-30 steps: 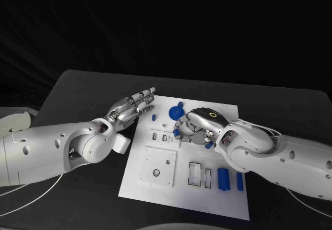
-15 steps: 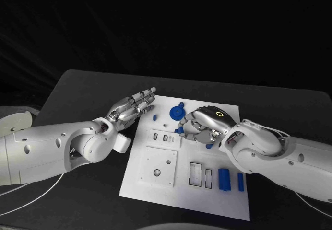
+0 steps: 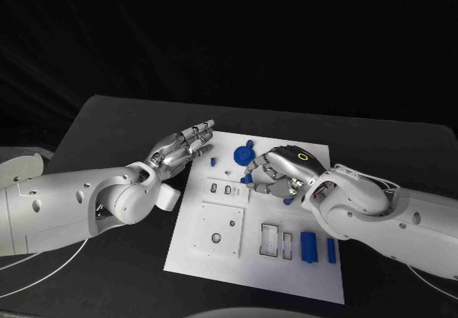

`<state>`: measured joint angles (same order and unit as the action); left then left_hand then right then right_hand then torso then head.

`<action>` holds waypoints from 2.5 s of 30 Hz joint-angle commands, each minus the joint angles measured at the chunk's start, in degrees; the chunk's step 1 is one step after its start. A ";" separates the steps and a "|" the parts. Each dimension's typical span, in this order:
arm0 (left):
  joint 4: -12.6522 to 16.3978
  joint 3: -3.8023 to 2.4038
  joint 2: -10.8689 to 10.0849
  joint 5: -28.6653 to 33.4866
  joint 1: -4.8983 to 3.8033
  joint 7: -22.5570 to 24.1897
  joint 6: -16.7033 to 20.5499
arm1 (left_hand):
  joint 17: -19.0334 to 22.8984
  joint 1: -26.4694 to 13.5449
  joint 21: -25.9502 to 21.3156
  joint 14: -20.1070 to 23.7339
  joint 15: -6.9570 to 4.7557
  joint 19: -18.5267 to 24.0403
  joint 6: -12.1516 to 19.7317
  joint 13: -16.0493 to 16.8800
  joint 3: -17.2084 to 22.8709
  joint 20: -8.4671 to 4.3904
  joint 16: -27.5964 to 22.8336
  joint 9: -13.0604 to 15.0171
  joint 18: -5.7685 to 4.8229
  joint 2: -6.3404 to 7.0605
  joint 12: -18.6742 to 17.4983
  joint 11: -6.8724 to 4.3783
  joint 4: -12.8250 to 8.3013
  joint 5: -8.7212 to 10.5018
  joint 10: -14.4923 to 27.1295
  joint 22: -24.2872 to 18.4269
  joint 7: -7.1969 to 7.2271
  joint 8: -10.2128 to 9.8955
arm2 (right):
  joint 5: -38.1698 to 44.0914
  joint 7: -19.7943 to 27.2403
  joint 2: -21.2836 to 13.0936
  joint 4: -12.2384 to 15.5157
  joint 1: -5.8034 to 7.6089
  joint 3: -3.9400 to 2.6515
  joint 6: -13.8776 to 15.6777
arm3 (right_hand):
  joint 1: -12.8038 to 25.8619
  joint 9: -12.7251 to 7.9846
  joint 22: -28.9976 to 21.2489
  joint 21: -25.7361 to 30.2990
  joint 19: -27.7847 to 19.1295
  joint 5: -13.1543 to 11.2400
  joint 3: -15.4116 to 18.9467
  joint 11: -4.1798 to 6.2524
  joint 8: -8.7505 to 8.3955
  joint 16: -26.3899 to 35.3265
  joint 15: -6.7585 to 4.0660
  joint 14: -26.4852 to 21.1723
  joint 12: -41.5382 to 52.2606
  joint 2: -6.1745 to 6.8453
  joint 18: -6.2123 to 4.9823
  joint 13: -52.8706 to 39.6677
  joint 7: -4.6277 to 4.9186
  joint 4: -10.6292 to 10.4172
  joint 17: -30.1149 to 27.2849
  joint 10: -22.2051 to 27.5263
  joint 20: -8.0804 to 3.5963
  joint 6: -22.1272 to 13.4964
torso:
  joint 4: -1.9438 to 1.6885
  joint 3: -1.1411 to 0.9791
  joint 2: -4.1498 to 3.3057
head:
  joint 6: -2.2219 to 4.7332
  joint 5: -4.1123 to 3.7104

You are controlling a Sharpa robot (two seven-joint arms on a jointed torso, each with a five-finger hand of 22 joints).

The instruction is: Assemble the parts on the task board

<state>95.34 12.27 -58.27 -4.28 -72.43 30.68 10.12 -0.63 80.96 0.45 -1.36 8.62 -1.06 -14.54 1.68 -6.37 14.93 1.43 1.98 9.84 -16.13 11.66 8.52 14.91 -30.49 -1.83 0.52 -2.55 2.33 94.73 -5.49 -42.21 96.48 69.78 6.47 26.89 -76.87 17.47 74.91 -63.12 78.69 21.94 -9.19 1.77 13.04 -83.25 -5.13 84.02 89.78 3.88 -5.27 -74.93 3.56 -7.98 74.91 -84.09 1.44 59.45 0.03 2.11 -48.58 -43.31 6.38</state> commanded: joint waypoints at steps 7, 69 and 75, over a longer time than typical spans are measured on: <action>-0.06 0.01 0.15 0.12 0.01 0.14 -1.10 | -0.07 0.42 0.30 0.04 0.38 0.06 -0.10 0.08 0.26 0.30 0.36 0.04 0.42 -0.03 0.23 0.34 -0.01 -0.36 0.13 0.04 0.08 0.03 | -0.63 -1.87 -0.38 1.30 -0.18 -0.01 -3.79 | 0.25 2.15 0.20 0.59 -0.34 0.09 0.07 -0.53 0.04 0.45 0.34 4.34 0.22 0.05 -0.68 -15.07 -0.03 0.05 8.28 -5.91 0.10 0.19 | 0.02 0.01 0.02 | -0.19 -0.18; -0.74 0.02 0.65 0.58 0.04 -0.38 -1.63 | -0.08 0.41 0.33 0.02 0.47 0.01 -0.06 0.08 0.37 0.41 0.43 0.03 0.43 -0.03 0.26 0.46 0.00 -0.37 0.11 0.06 0.00 0.02 | 1.19 -3.28 1.08 0.13 -0.79 0.03 -6.85 | 2.99 2.55 -0.38 3.36 -0.69 -10.81 1.58 -0.65 -3.84 1.78 0.55 4.02 0.22 0.57 -1.03 -15.07 0.58 -0.08 7.09 -5.91 0.38 -5.44 | 0.00 -0.03 -0.01 | -1.03 -0.29; -0.82 0.02 0.67 0.61 0.05 -0.55 -1.64 | -0.08 0.41 0.33 0.02 0.47 0.01 -0.06 0.08 0.37 0.41 0.43 0.03 0.43 -0.03 0.26 0.46 0.00 -0.37 0.11 0.06 0.00 0.02 | 1.13 -3.25 1.08 0.00 -0.80 0.04 -6.90 | 3.21 2.40 -0.47 3.71 -0.75 -11.30 1.84 -0.73 -4.32 1.97 0.60 3.97 0.22 0.63 -1.08 -15.07 0.67 -0.22 6.91 -5.91 0.43 -6.13 | -0.01 -0.03 0.02 | -1.14 -0.32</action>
<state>94.58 12.23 -57.71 -3.90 -72.45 30.58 9.52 -0.62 80.96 0.45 -1.36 8.62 -1.07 -14.54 1.67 -6.37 14.92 1.65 1.98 9.86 -16.12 11.66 8.52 14.91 -30.49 -1.82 0.58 -2.55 2.33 95.46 -8.76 -41.16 96.56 69.02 6.52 20.57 -74.16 19.92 74.53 -59.59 78.28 10.92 -7.71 1.37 8.84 -81.59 -4.92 83.81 89.78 4.56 -5.27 -74.90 4.20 -8.15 74.92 -84.09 1.85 53.65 0.03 2.08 -48.58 -44.39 6.09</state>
